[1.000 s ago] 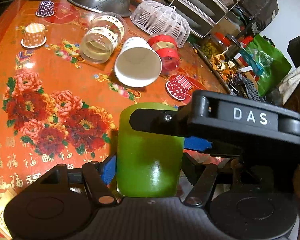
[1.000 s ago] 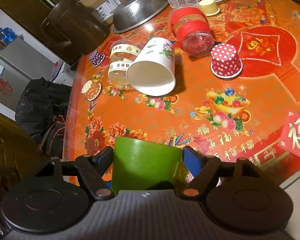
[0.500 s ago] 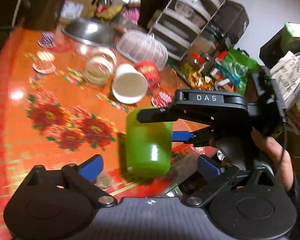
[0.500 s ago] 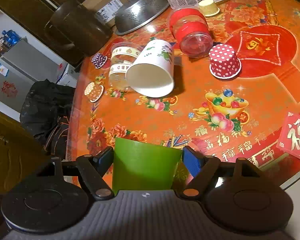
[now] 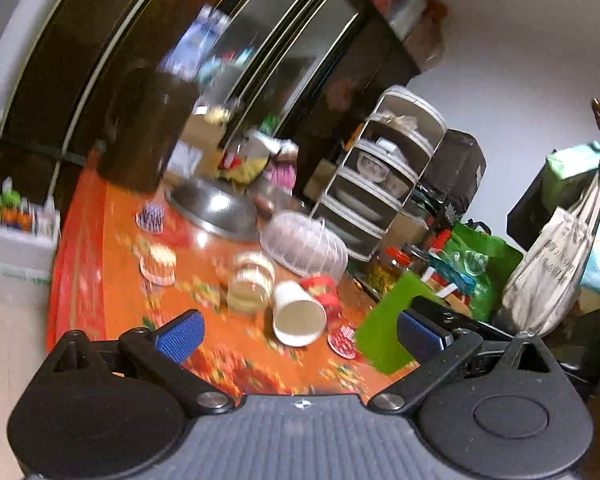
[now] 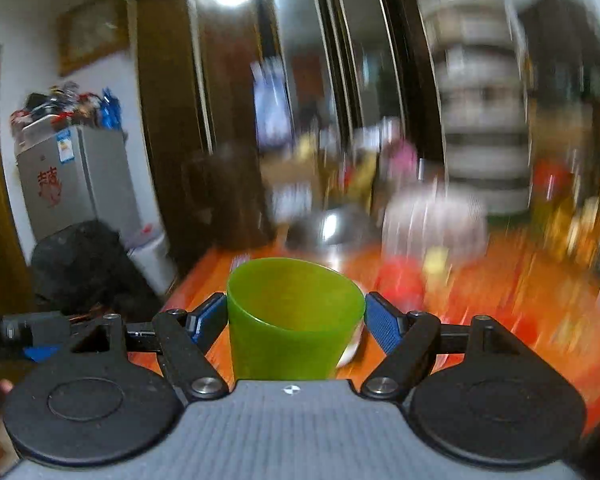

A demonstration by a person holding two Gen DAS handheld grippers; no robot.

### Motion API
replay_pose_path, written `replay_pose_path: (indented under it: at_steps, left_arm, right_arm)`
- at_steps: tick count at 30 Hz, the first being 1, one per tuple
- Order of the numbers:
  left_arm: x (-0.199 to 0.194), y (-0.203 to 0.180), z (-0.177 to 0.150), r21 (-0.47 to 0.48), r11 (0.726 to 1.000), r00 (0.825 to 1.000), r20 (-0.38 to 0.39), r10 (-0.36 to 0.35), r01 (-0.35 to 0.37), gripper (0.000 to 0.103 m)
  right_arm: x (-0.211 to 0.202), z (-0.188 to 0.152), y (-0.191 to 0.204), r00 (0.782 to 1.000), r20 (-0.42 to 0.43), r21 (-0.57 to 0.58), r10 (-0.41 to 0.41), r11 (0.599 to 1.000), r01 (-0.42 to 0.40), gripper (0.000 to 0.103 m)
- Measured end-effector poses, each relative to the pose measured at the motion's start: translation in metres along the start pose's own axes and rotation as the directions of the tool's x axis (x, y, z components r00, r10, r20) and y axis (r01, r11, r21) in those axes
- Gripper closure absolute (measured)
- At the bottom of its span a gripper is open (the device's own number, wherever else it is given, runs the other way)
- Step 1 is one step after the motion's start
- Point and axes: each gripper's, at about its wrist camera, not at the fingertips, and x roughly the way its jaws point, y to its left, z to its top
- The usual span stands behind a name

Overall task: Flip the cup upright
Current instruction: 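Rotate the green cup with the right tool until its rim points up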

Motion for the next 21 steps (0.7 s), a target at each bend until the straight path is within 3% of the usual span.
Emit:
replay_pose_path:
  at_steps: [4,7,9,18,21]
  left_arm:
    - [-0.001,-0.012,-0.001,0.093,0.992,0.996,0.047,0.078,-0.082,0.000]
    - [0.005,-0.013,-0.002,0.110,0.988,0.994,0.040,0.100,-0.104,0.000]
    - [0.008,-0.011,-0.004,0.100,0.991,0.996,0.026,0.084,-0.086,0.000]
    - [0.010,0.000,-0.013,0.085,0.993,0.997,0.006,0.083,-0.083,0.000]
    - [0.009,0.002,-0.014,0.086,0.992,0.996,0.007,0.087,-0.087,0.000]
  right_arm:
    - [-0.014,-0.008,0.005,0.989,0.149,-0.123,0.000,0.992,0.018,0.028]
    - [-0.014,-0.025,0.006,0.970,0.242,-0.208,0.002,0.977,0.050,0.028]
    - [-0.006,-0.037,0.004,0.970,0.243,-0.225,0.029,0.974,0.027,0.028]
    - [0.018,-0.059,0.011,0.972,0.227,-0.256,-0.063,0.959,0.122,0.028]
    - [0.025,-0.064,0.011,0.979,0.196,-0.235,-0.052,0.967,0.099,0.028]
